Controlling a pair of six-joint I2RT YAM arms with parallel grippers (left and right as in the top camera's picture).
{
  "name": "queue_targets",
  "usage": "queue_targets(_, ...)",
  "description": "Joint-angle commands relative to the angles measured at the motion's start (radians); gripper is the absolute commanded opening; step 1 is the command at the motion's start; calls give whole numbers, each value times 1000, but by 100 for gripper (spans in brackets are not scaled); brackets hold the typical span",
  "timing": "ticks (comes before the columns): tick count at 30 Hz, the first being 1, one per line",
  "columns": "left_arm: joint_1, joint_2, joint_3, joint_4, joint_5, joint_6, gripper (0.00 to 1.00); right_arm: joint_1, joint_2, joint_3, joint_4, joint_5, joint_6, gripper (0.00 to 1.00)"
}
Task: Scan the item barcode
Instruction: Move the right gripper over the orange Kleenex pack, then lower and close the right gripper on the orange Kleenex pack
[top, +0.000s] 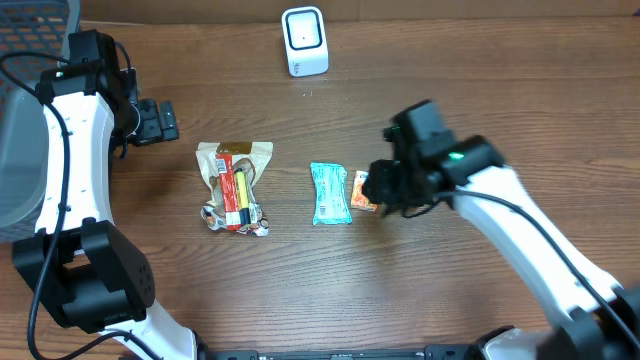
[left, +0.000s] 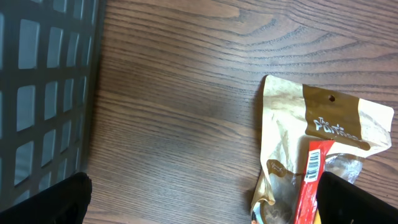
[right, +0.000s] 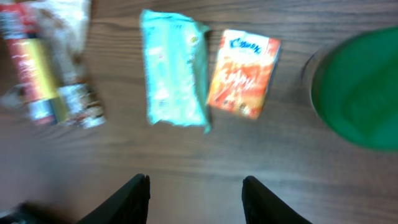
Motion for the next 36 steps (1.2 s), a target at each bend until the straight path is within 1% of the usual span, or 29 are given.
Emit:
queue_targets(1, -2, -19, 21, 2, 8, 15, 100, 42, 84, 22, 51, 153, 56, 49)
queue_targets(5, -2, -19, 21, 2, 8, 15, 100, 63, 190, 22, 100, 220, 67, 49)
queue_targets(10, -2, -19, 21, 2, 8, 15, 100, 63, 277, 22, 132, 235, 66, 50)
queue_targets(21, -2, -19, 21, 2, 8, 15, 100, 53, 300, 22, 73, 501, 66, 50)
queue_targets(23, -2, -19, 21, 2, 8, 15, 100, 48, 300, 22, 73, 486, 66, 51)
queue_targets(29, -2, -19, 21, 2, 8, 15, 100, 48, 300, 22, 159, 298, 65, 54)
queue_targets(36, -2, -19, 21, 2, 8, 15, 100, 48, 307, 16, 166, 269, 66, 54)
